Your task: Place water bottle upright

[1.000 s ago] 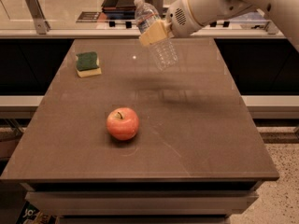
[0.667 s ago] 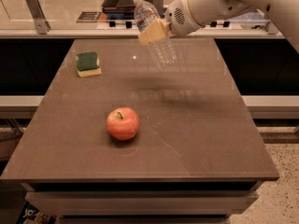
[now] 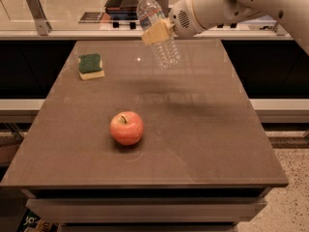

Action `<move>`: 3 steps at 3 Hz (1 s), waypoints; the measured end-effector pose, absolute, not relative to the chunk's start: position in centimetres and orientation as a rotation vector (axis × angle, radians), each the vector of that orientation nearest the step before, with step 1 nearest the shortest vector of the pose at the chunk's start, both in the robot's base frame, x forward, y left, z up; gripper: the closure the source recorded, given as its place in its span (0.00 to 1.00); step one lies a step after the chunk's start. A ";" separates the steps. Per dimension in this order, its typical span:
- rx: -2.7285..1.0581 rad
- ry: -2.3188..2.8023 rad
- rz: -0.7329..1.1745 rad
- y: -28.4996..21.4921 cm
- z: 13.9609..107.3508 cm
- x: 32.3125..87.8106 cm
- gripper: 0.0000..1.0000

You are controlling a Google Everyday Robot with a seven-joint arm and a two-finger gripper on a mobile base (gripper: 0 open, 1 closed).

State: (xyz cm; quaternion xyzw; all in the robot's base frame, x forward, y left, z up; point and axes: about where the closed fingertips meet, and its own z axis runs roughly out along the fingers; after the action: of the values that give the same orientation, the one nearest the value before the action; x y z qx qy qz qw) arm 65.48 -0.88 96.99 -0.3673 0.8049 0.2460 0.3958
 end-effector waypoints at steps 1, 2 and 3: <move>-0.931 1.901 0.569 -0.6 97.6 65.8 1.00; -0.919 1.773 0.528 -0.5 97.6 66.4 1.00; -0.917 1.685 0.528 -0.7 97.3 67.6 1.00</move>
Offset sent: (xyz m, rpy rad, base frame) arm 0.0155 -0.0017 0.0084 0.1056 -0.4230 -0.0179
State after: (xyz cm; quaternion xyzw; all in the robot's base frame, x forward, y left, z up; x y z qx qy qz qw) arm 67.57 -0.74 97.25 -0.3867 0.7103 0.2225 0.5445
